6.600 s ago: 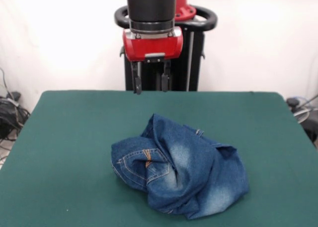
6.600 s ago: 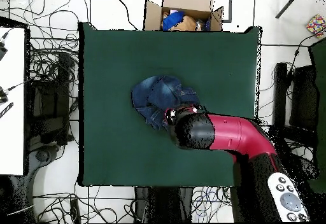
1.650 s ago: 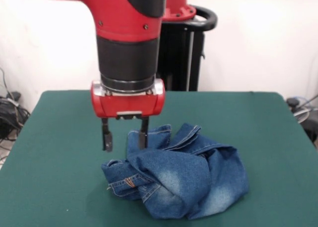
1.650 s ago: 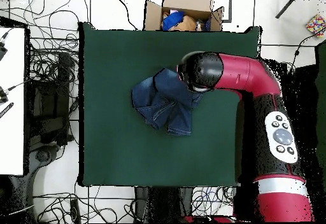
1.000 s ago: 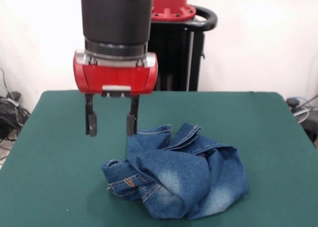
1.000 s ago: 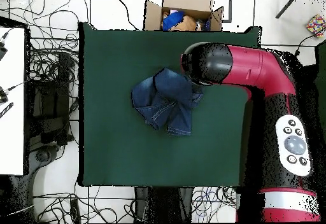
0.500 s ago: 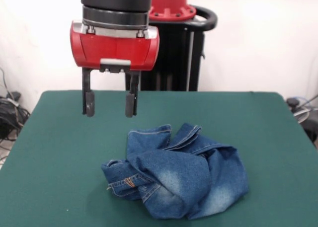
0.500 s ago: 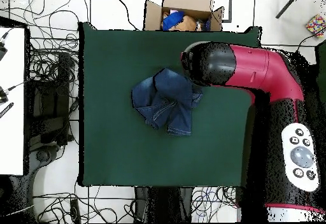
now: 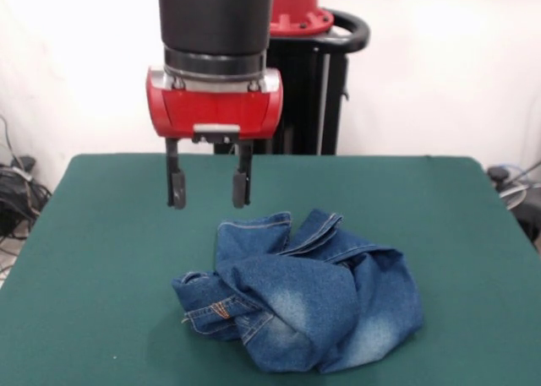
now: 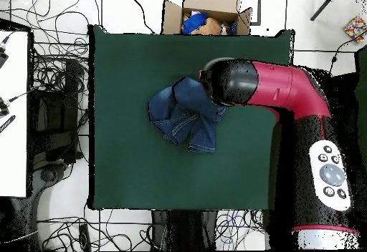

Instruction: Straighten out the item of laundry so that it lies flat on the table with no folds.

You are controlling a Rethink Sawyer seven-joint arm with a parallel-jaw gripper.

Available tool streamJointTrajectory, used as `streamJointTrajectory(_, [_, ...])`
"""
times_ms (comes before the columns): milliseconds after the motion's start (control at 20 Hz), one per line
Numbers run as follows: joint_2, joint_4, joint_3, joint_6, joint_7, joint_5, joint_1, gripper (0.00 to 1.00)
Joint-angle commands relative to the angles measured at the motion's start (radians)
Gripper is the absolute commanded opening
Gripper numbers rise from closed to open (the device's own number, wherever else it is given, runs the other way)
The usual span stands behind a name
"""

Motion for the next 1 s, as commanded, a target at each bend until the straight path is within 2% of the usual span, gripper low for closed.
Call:
streamJointTrajectory(50, [0.075, 0.193, 0.054, -0.134, 0.055, -0.003, -0.017, 1.00])
streamJointTrajectory(400, [0.121, 0.224, 0.047, -0.228, 0.073, -0.018, -0.020, 1.00])
streamJointTrajectory(1000, [0.158, 0.231, 0.029, -0.281, 0.076, -0.028, -0.009, 1.00])
